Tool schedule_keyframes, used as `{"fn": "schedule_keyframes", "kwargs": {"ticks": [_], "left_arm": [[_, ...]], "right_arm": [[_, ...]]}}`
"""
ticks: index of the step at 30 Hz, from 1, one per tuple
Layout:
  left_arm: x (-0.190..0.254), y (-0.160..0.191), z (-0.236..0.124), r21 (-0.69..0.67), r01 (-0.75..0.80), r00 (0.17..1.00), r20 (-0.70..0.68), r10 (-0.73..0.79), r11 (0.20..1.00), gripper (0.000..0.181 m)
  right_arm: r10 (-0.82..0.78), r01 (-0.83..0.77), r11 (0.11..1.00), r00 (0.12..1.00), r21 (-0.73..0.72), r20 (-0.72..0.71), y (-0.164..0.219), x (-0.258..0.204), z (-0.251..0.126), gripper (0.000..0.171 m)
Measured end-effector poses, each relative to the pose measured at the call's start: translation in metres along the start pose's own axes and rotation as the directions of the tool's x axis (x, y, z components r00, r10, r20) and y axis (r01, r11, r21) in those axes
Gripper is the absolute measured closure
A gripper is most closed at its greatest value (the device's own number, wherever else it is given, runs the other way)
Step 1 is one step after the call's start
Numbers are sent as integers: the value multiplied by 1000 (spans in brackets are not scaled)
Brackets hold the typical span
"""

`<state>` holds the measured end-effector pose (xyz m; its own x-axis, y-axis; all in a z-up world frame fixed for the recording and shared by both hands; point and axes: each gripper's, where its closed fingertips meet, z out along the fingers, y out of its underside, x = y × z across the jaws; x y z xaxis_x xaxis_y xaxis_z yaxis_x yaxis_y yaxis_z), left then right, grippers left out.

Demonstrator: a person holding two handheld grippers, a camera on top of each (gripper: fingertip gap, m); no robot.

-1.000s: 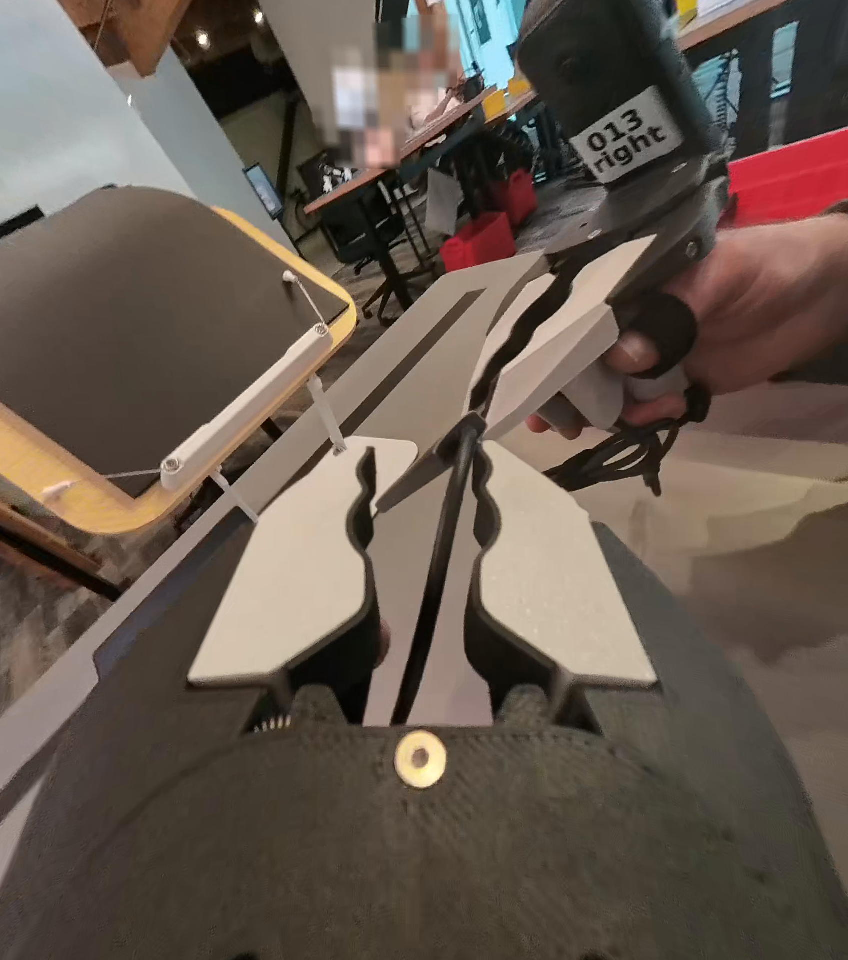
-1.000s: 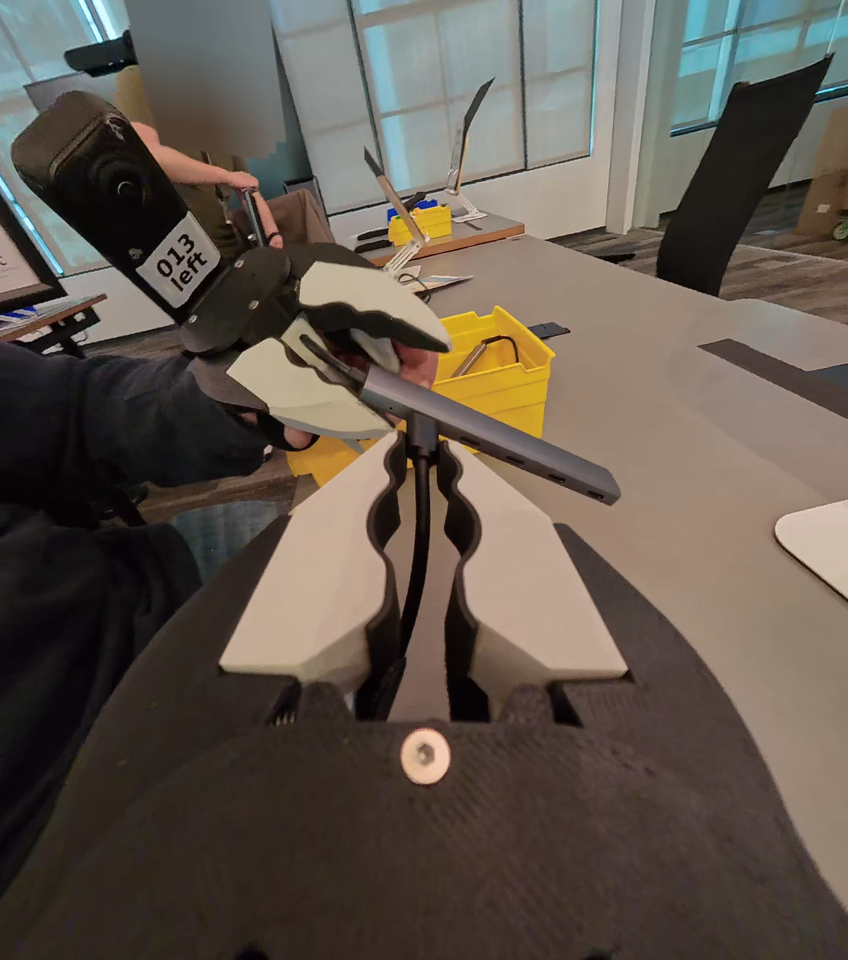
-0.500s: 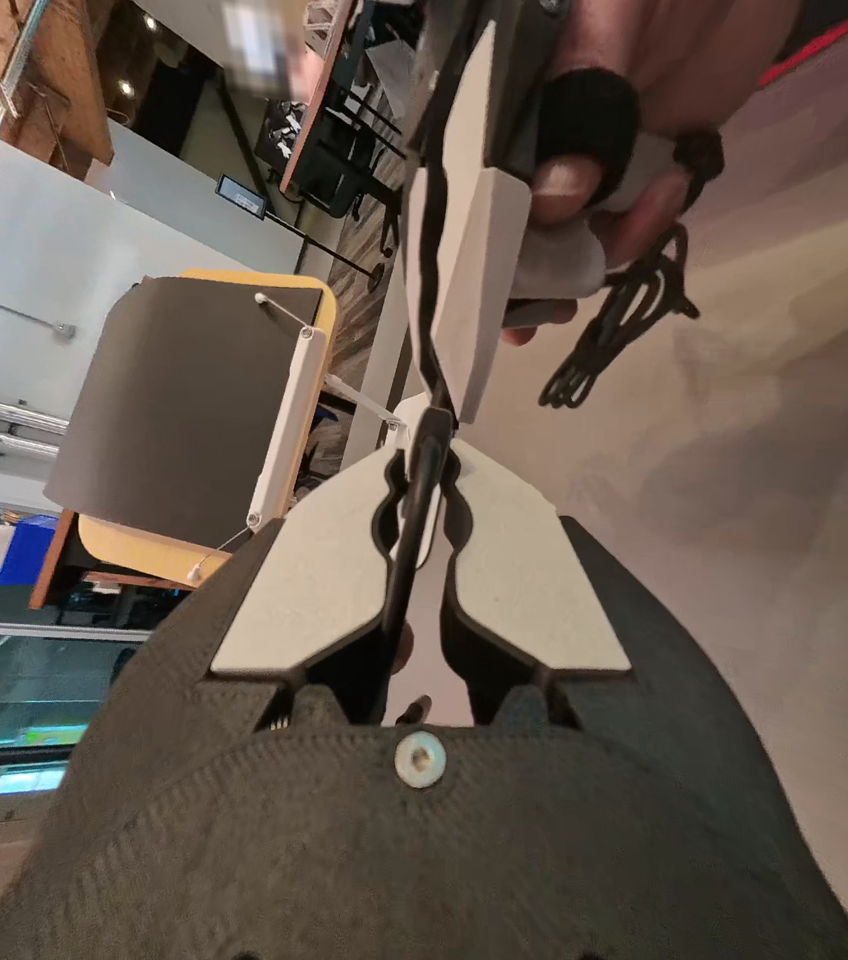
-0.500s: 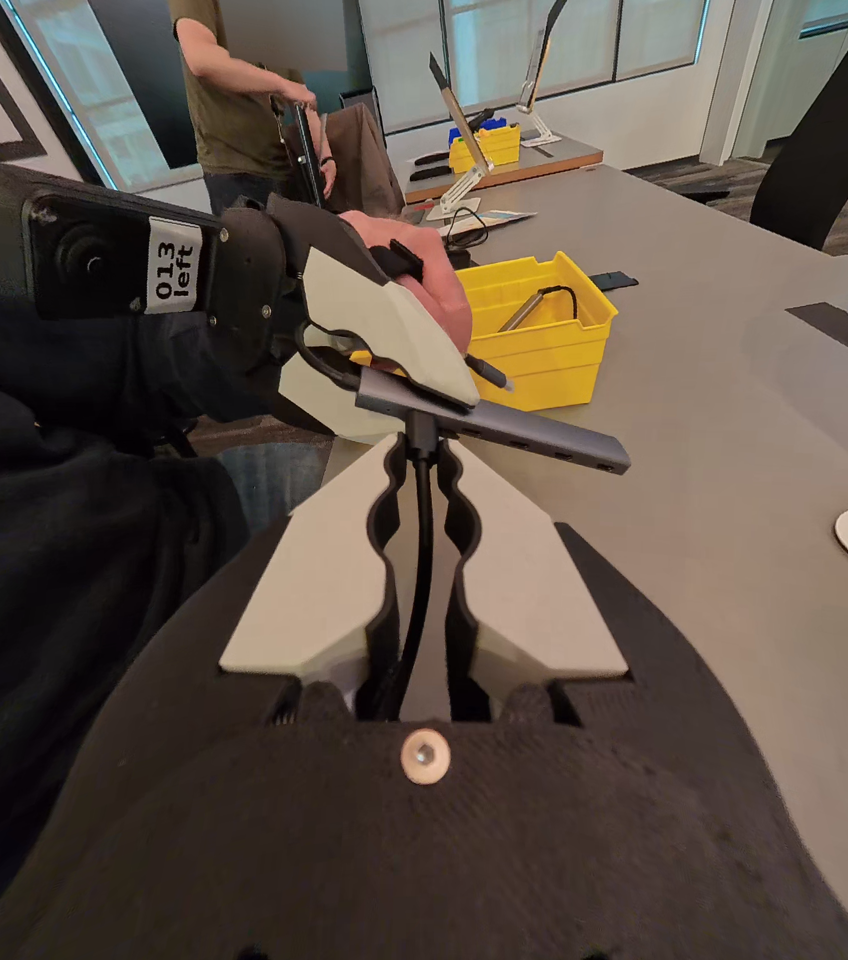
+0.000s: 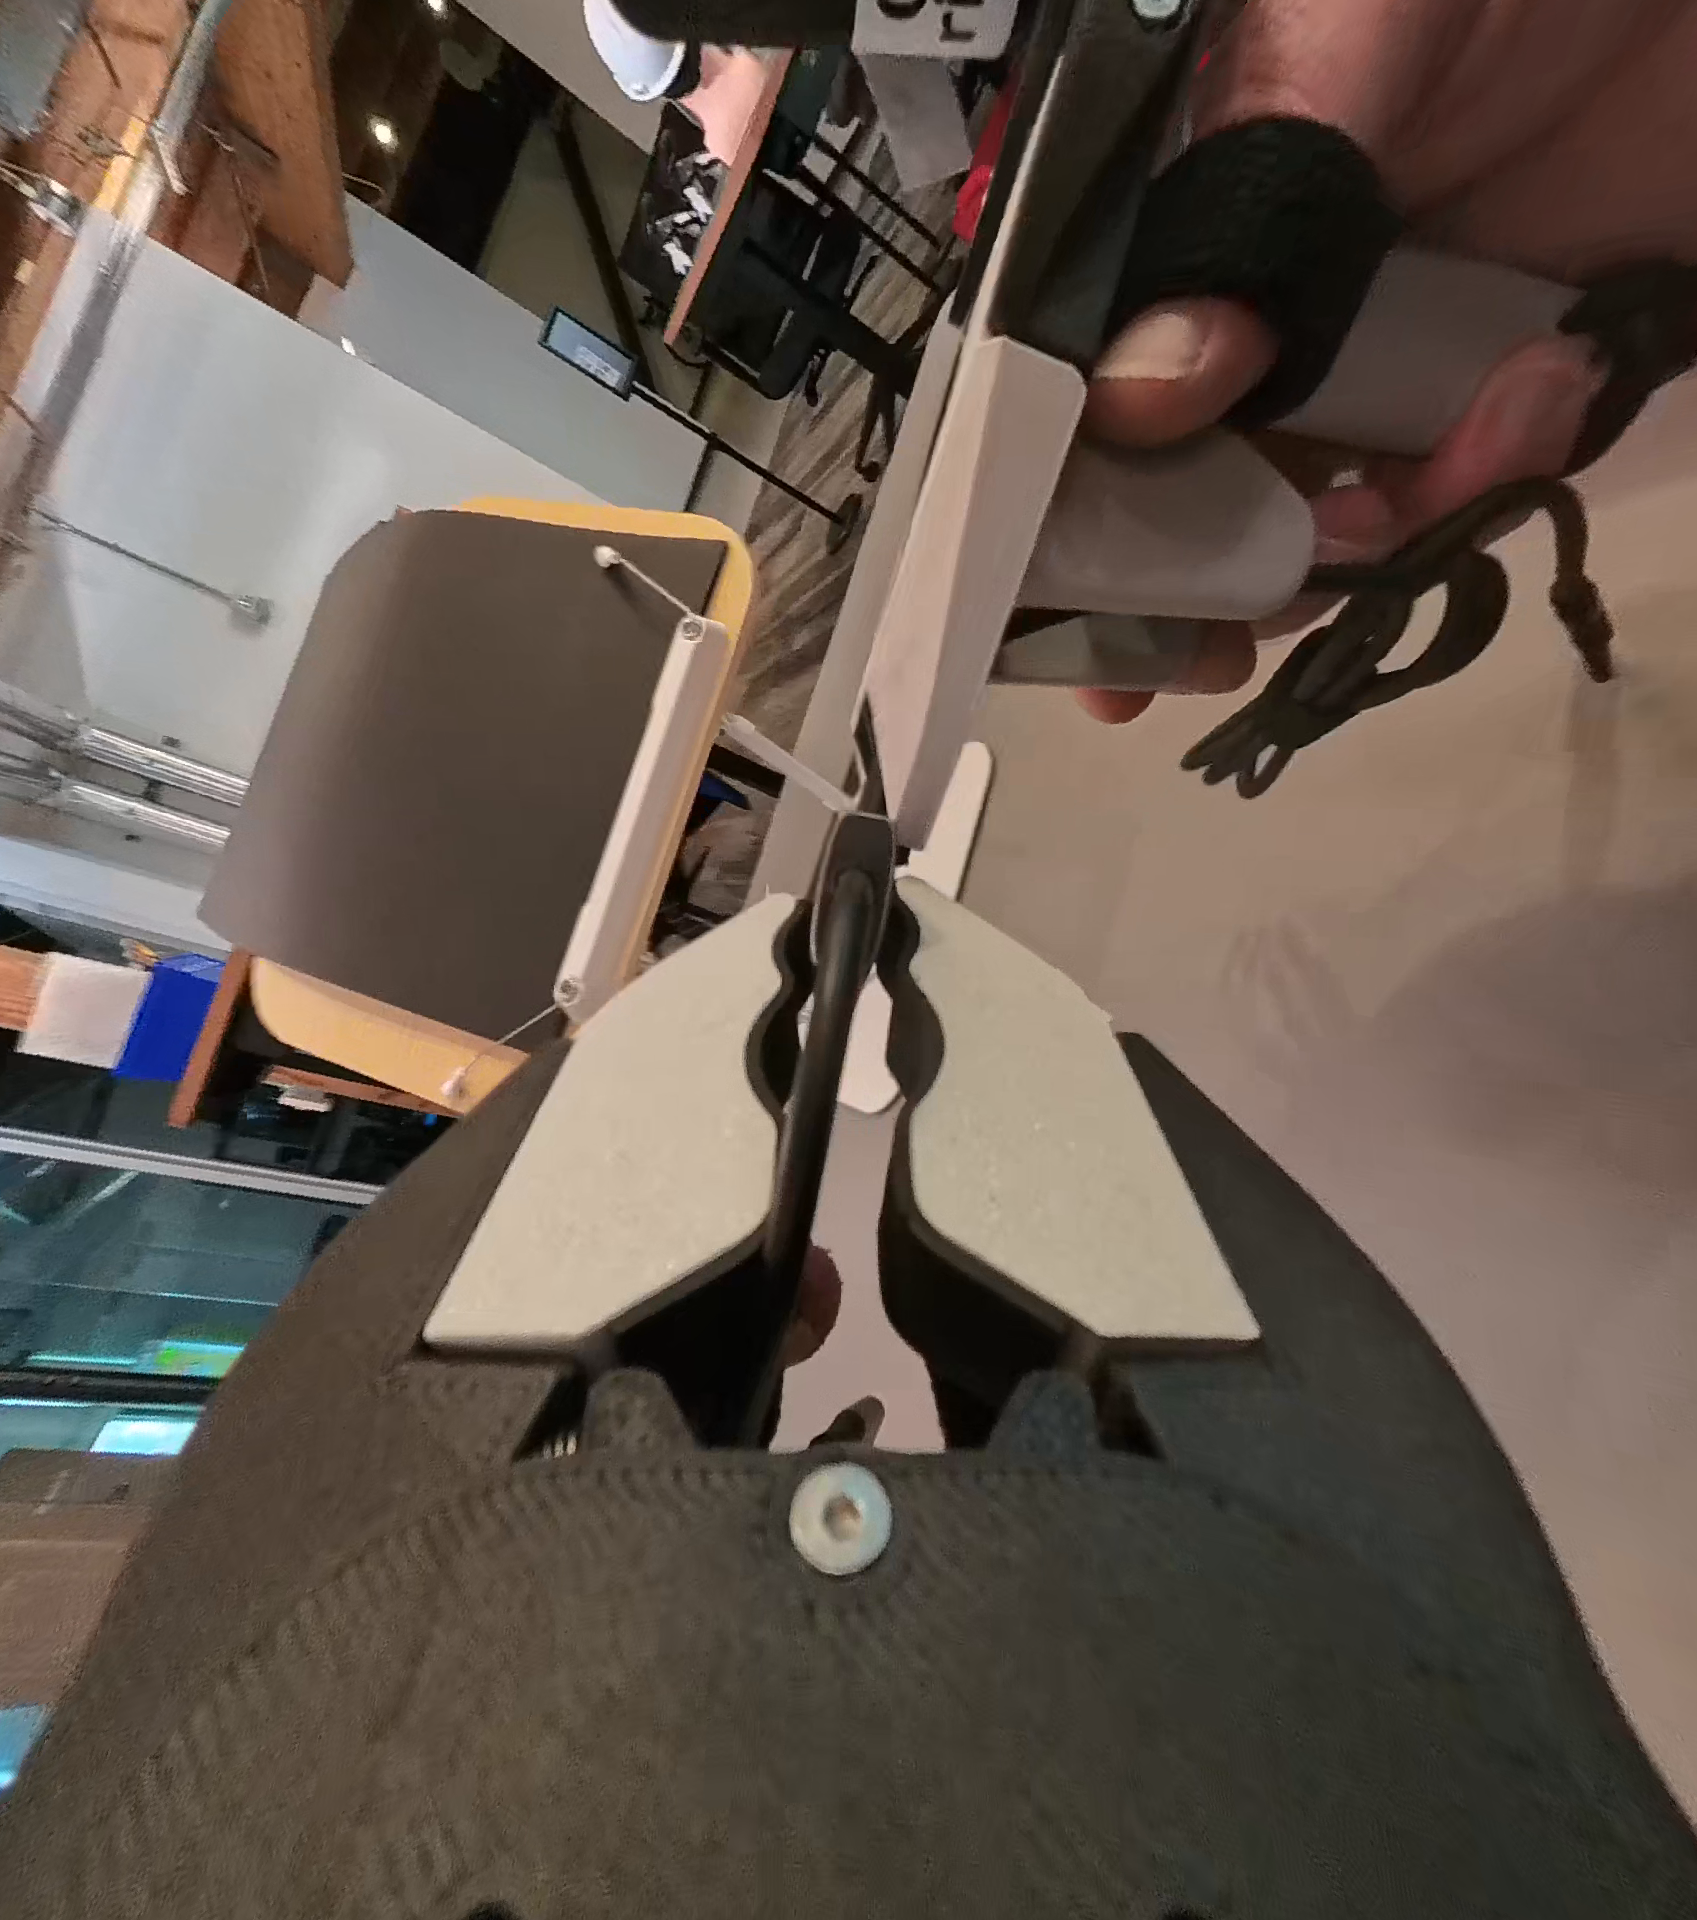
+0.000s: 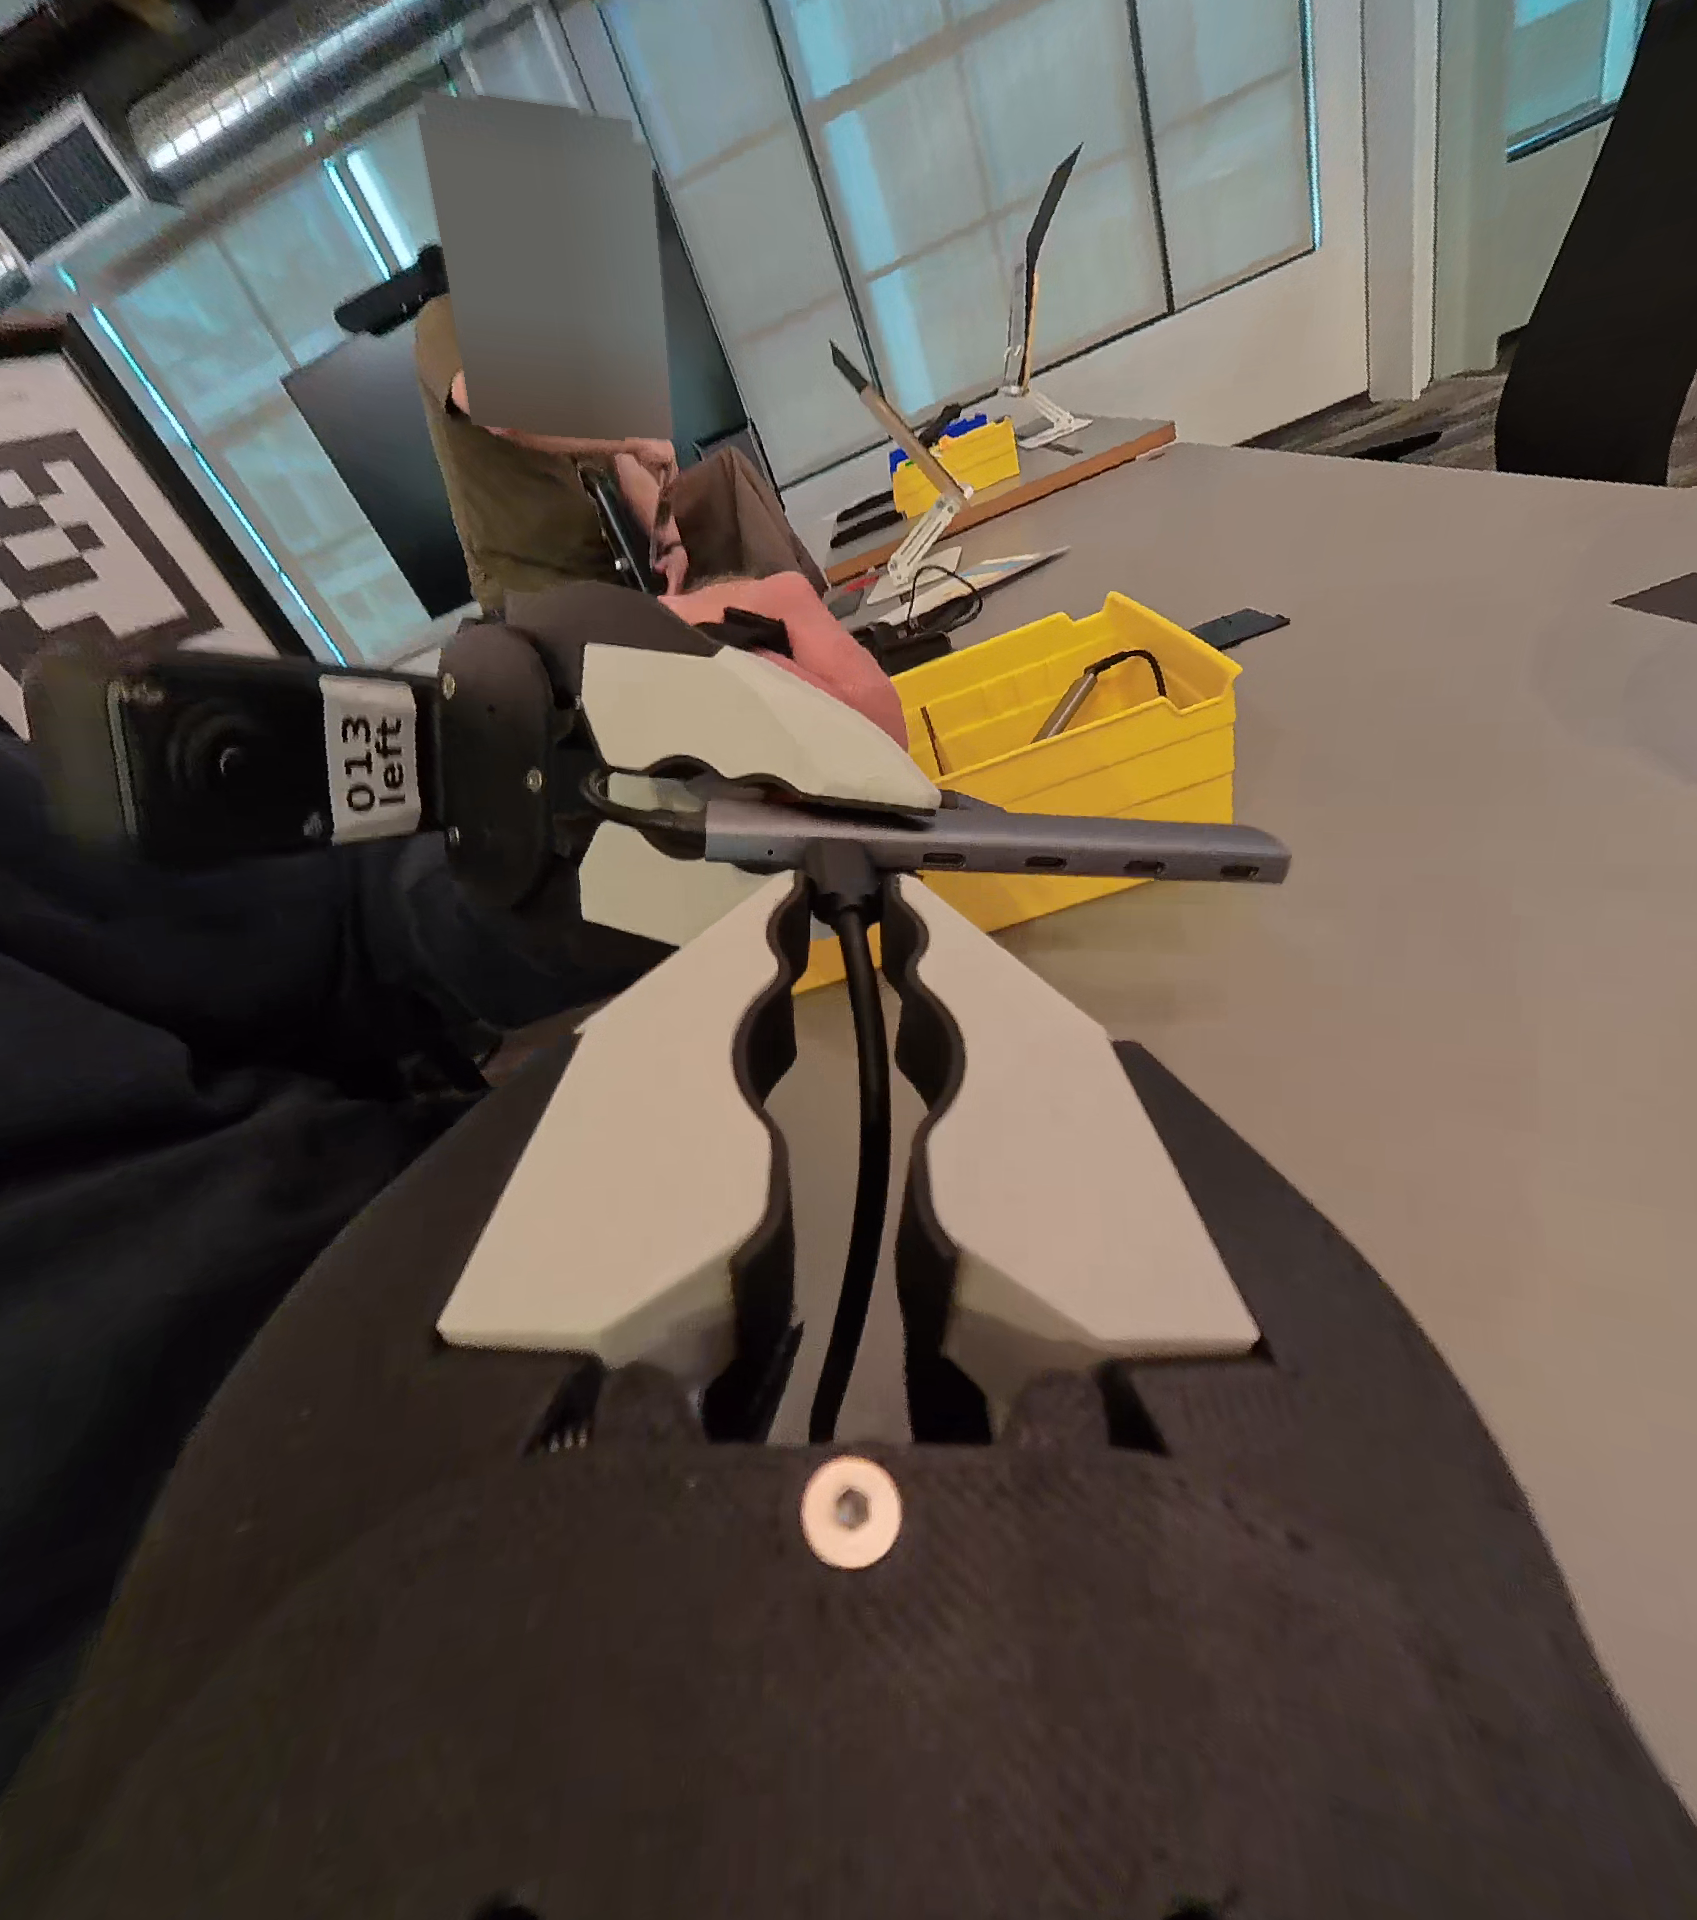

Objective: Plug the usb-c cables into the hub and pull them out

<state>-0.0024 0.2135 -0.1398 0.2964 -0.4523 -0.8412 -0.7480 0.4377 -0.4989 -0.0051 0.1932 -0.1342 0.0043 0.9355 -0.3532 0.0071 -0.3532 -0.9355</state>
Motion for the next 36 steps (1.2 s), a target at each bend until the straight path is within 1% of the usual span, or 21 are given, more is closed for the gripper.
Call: {"fn": "schedule_keyframes", "kwargs": {"ticks": [2, 4, 9, 10, 18, 19, 21, 26, 31, 32, 33, 34, 35, 36], "left_arm": [[-1, -1, -1, 0, -29, 999, 30, 29, 1000, 170], [-2, -1, -2, 9, -12, 999, 35, 11, 1000, 170], [-1, -1, -3, 10, -26, 998, 56, 26, 1000, 170], [-1, -2, -4, 11, -40, 997, 62, 39, 999, 170], [-4, -5, -8, 39, 10, 998, 66, -13, 999, 171], [-3, -6, -9, 53, 27, 998, 54, -30, 998, 170], [0, -7, -11, 70, 12, 999, 51, -15, 998, 170], [5, -7, -14, 90, 31, 999, 38, -35, 995, 171], [9, -6, -19, 91, -7, 999, 37, 4, 996, 171], [9, -8, -21, 99, 11, 1000, 23, -14, 995, 170], [5, -5, -23, 90, 17, 999, 43, -21, 996, 171], [-14, 15, -28, 26, 37, 993, 109, -39, 999, 171], [-37, 37, -39, 4, 121, 981, 151, -120, 993, 171], [-55, 52, -51, -18, 137, 974, 184, -132, 990, 172]], "right_arm": [[18, -18, 999, 1000, 38, 4, -2, -1, 1, 161], [31, -31, 998, 999, 62, 9, -3, -2, 1, 161], [47, -48, 994, 999, 96, 9, -4, -4, 3, 160], [35, -36, 995, 999, 94, 8, -3, -5, 3, 161], [-63, 67, 995, 997, 76, -46, -8, -11, 4, 162], [-71, 74, 995, 997, 67, -38, -7, -13, 4, 162], [-89, 90, 995, 996, 40, -7, -4, -16, 3, 162], [-70, 69, 997, 997, 20, 22, 0, -19, 3, 162], [-58, 57, 998, 998, 8, 17, 5, -24, 5, 162], [-56, 55, 998, 998, 13, 25, 5, -26, 5, 161], [-37, 35, 998, 998, 59, 40, -2, -28, -3, 162], [-9, 3, 990, 999, 139, 38, -15, -24, -23, 162], [5, -3, 983, 1000, 185, -10, -25, -14, -46, 163], [-2, 15, 983, 997, 183, -71, -28, -6, -59, 163]]}}
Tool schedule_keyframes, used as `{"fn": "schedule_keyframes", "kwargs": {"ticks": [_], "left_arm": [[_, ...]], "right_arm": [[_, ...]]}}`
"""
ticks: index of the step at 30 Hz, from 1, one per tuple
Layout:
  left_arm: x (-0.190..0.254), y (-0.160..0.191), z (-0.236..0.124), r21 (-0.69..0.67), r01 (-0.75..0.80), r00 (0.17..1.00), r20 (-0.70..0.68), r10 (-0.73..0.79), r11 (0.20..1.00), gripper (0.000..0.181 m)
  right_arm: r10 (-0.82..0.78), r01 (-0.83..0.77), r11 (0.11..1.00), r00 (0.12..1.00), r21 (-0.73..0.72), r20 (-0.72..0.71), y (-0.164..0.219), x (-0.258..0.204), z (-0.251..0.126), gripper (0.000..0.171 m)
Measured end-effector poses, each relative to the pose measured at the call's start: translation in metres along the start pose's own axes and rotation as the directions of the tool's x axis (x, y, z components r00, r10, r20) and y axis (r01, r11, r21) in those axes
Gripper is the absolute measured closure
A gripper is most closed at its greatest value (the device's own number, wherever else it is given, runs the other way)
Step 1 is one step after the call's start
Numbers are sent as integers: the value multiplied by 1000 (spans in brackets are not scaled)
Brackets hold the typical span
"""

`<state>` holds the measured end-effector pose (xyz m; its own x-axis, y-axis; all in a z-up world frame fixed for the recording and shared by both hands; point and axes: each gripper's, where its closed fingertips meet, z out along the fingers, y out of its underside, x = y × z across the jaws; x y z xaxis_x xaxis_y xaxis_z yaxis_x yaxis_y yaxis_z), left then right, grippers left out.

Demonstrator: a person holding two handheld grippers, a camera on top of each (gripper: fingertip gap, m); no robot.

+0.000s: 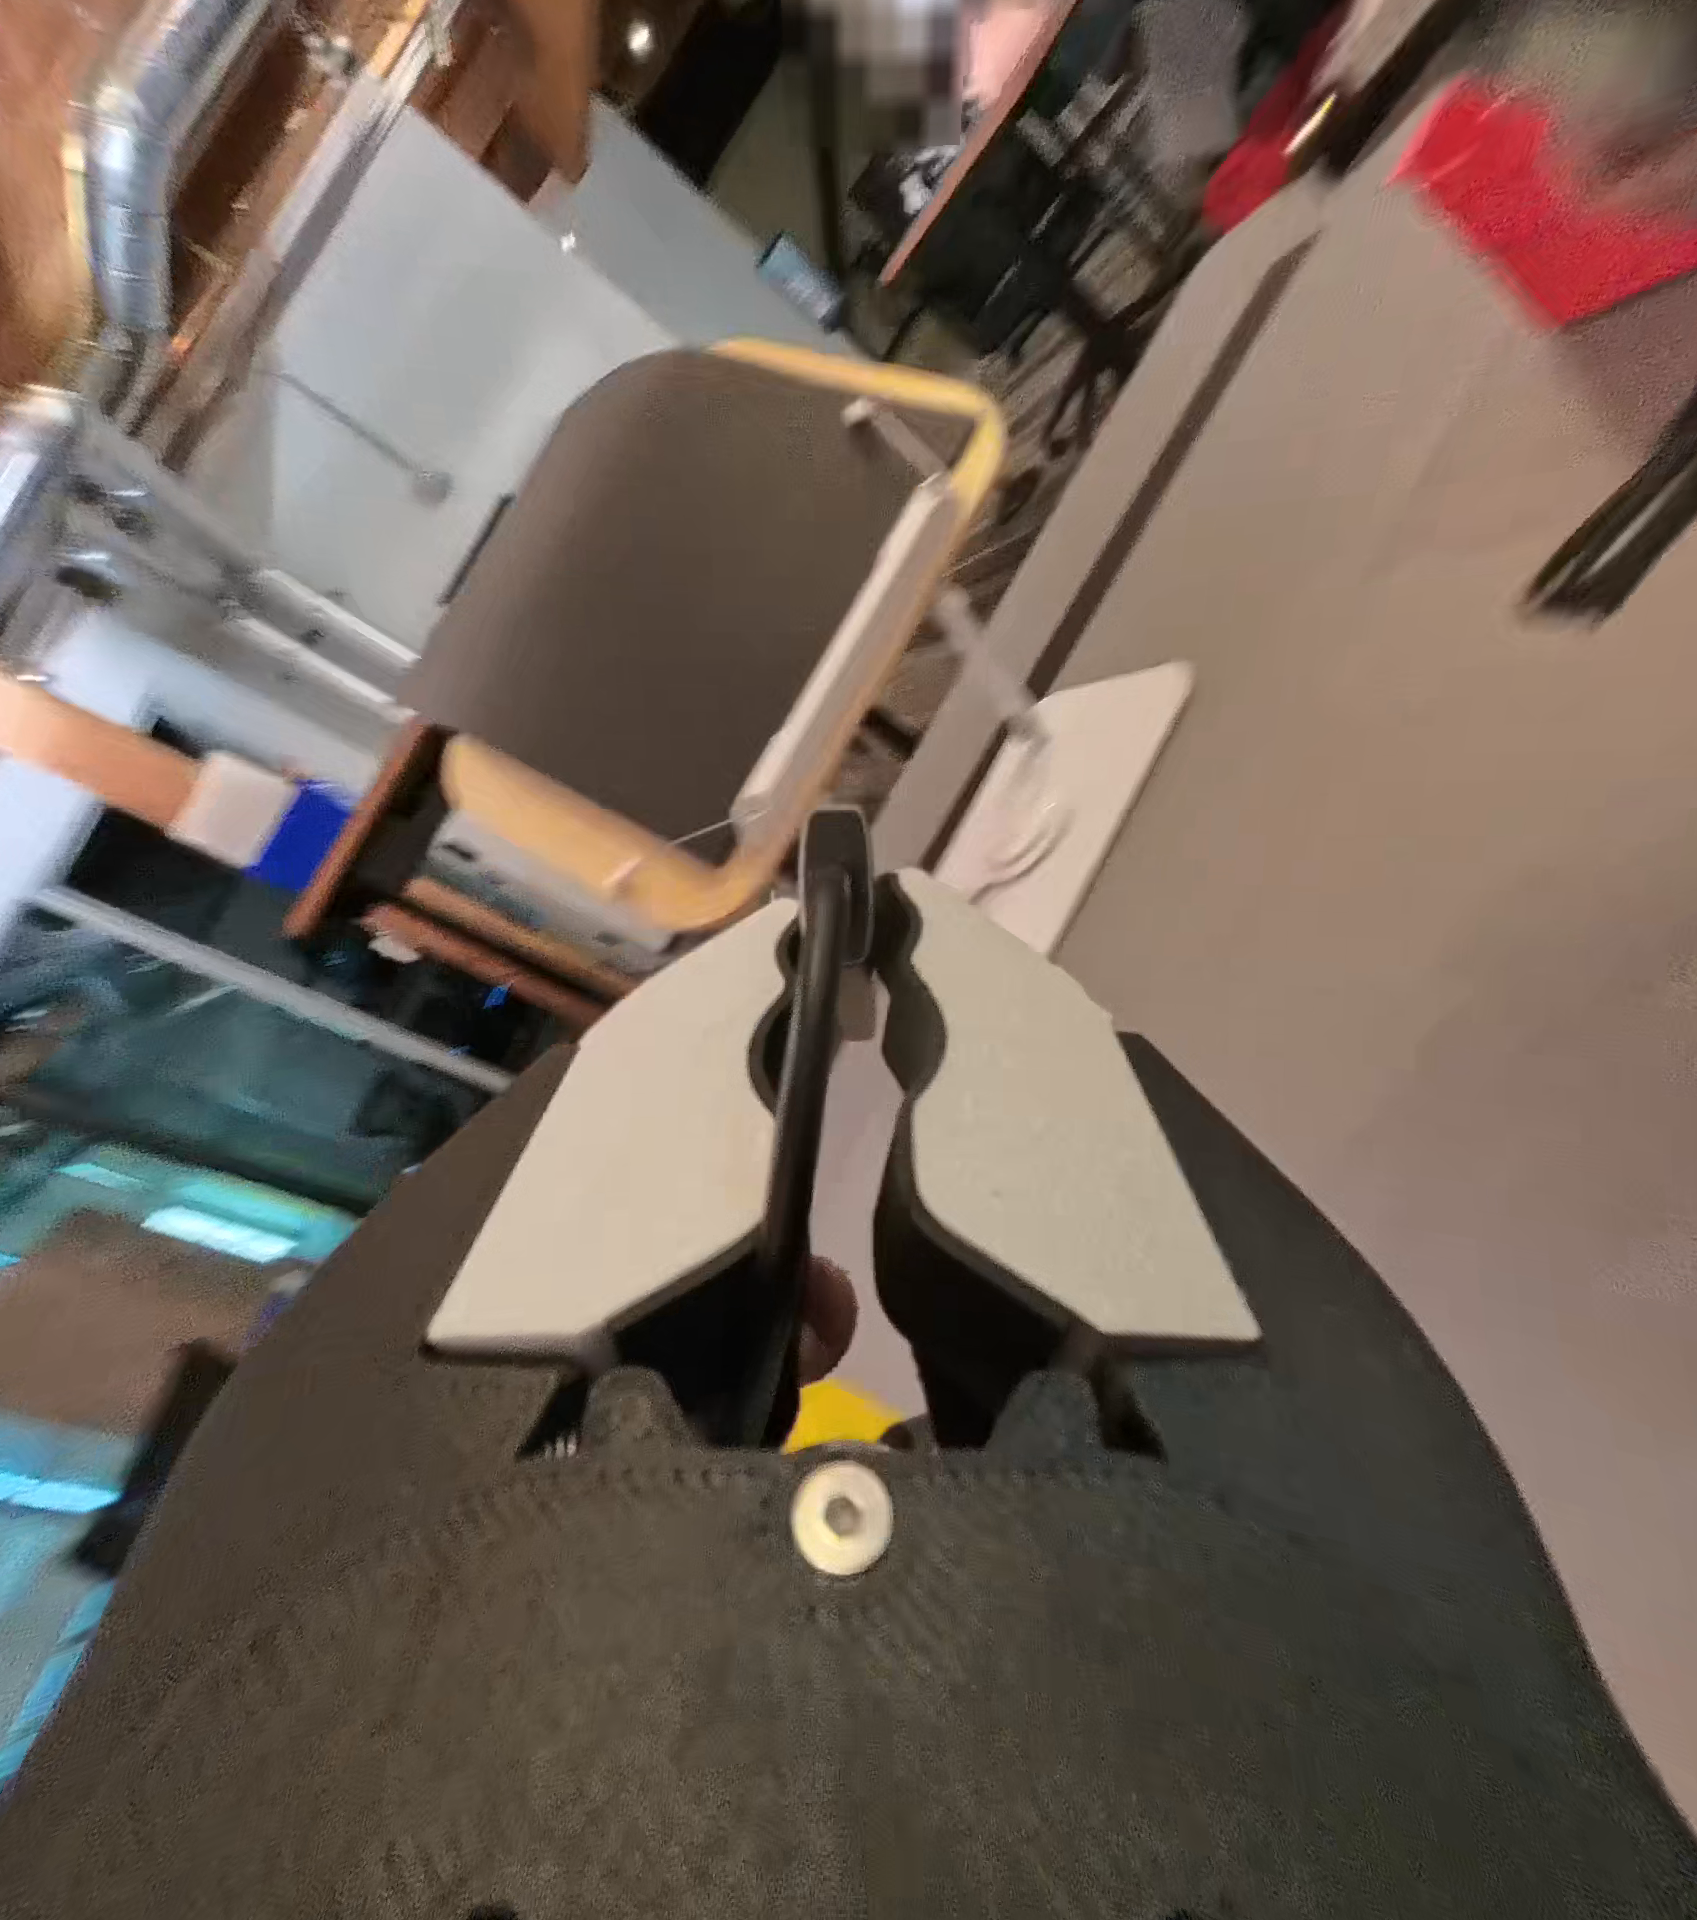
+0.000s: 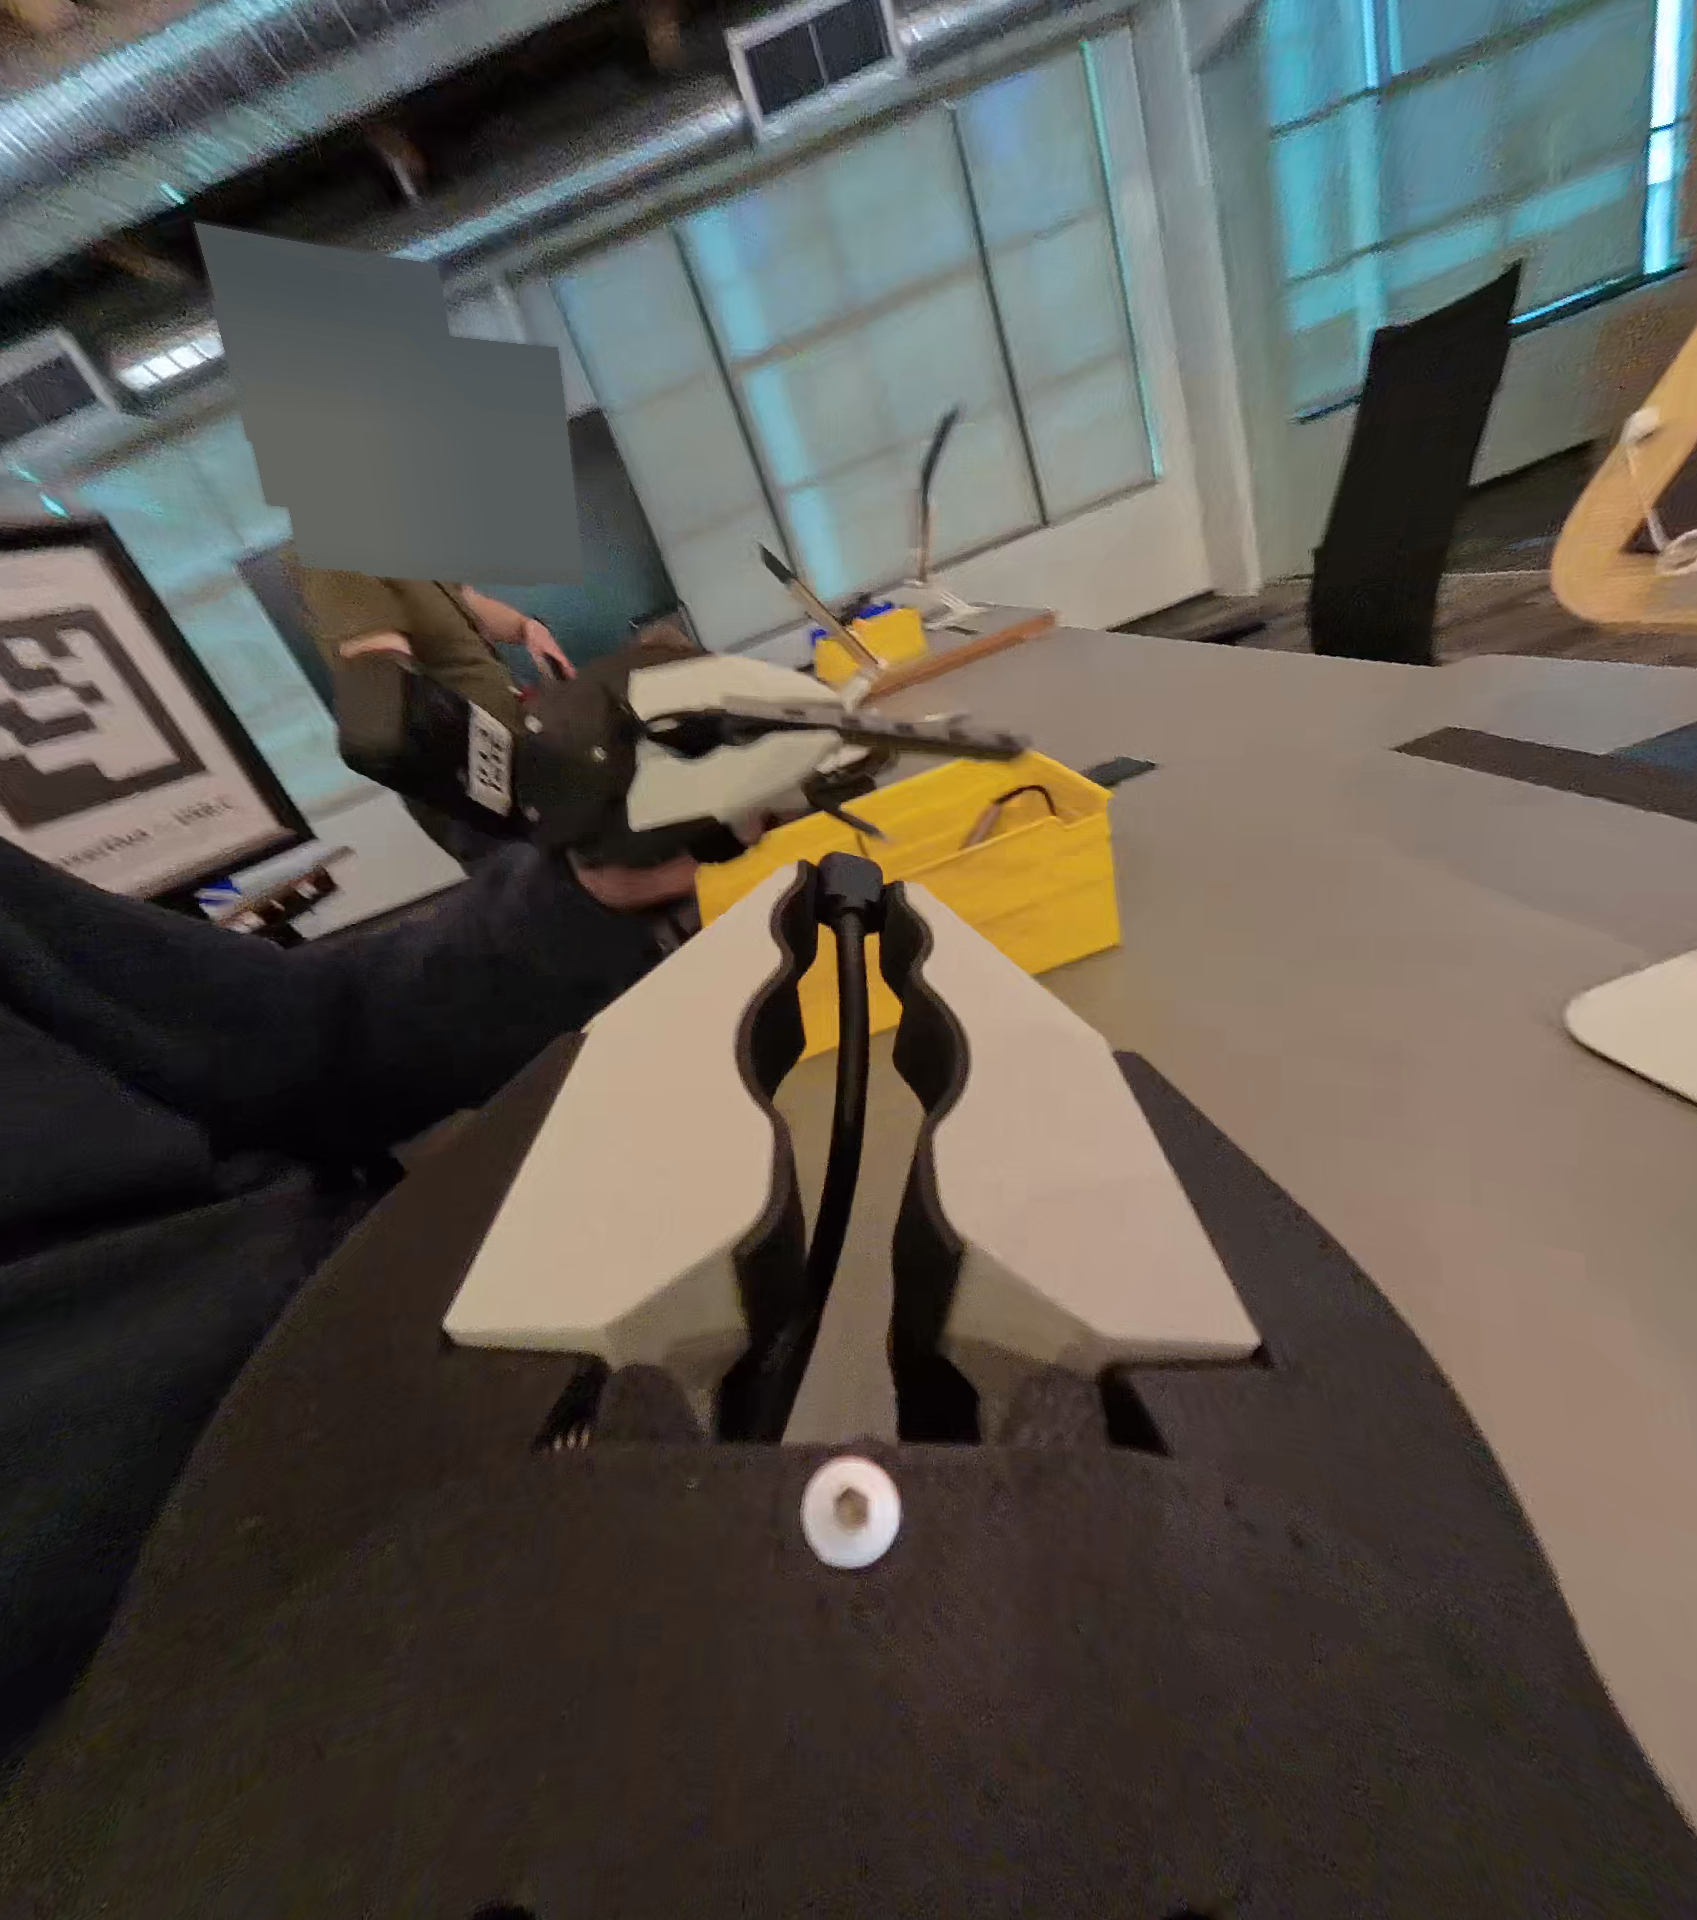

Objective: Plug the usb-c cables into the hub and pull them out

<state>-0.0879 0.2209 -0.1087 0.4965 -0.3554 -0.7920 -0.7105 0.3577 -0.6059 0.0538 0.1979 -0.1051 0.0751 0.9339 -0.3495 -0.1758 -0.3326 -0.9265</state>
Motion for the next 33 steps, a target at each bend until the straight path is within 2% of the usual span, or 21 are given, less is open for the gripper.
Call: {"fn": "schedule_keyframes", "kwargs": {"ticks": [2, 5, 9, 12, 14, 18, 23, 27, 33], "left_arm": [[-18, -4, -8, -22, -75, 997, 24, 76, 997, 172], [-19, -15, -4, -33, -88, 996, -16, 88, 996, 171], [-17, -18, -5, -21, -84, 994, -68, 83, 996, 171], [-4, -19, -2, -32, -139, 983, -121, 134, 990, 171], [5, -17, -4, -39, -179, 974, -147, 172, 983, 171], [23, -10, -10, -46, -167, 969, -191, 155, 985, 171], [36, 1, -10, -66, -195, 960, -217, 176, 979, 171], [32, 3, -9, -66, -181, 964, -211, 164, 981, 171], [35, 6, -8, -71, -200, 959, -219, 181, 977, 171]], "right_arm": [[-54, 52, 996, 998, -70, -28, 3, -6, 10, 162], [-108, 103, 986, 993, -131, -37, 10, -17, 29, 162], [-125, 111, 977, 990, -182, -65, 12, -12, 31, 162], [-241, 192, 919, 965, -343, -106, 29, -4, 30, 162], [-358, 257, 843, 924, -473, -135, 39, 5, 26, 161], [-403, 285, 819, 903, -499, -146, 19, -2, 19, 162], [-465, 342, 832, 860, -437, -212, -43, -17, -14, 162], [-517, 384, 832, 798, -400, -309, -98, -38, -60, 162], [-627, 384, 770, 599, -509, -497, -135, -53, -144, 162]]}}
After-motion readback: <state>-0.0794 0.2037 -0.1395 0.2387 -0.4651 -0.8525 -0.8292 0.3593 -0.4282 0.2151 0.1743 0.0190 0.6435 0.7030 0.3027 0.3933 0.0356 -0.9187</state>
